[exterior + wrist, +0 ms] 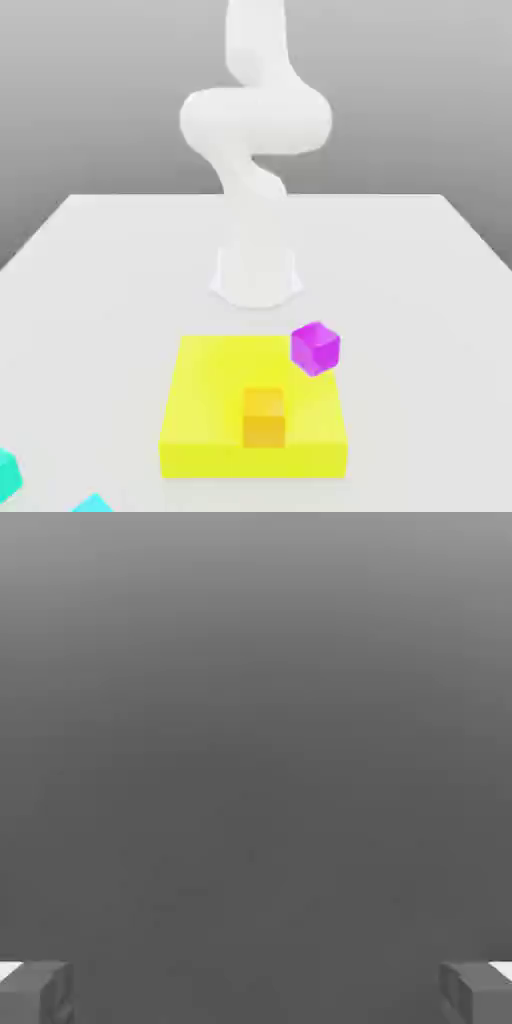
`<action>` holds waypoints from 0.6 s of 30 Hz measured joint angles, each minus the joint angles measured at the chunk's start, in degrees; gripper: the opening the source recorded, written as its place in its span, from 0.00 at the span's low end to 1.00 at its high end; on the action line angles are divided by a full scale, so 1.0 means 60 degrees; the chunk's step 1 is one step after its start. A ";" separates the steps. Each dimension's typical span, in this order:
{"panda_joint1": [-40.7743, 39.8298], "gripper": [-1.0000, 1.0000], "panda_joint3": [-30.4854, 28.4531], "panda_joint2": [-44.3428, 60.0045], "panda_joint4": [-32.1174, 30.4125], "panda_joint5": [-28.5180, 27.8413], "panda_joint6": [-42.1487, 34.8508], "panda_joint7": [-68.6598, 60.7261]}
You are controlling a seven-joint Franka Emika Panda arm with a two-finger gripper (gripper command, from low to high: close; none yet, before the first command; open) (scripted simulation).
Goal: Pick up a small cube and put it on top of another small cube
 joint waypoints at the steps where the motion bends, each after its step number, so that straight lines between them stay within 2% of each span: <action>1: 0.0002 0.50 -0.0167 0.0374 0.0041 0.0076 0.0079 -0.0075; 18: -0.0588 0.50 -0.2410 0.6290 0.0689 0.1865 0.1286 -0.1698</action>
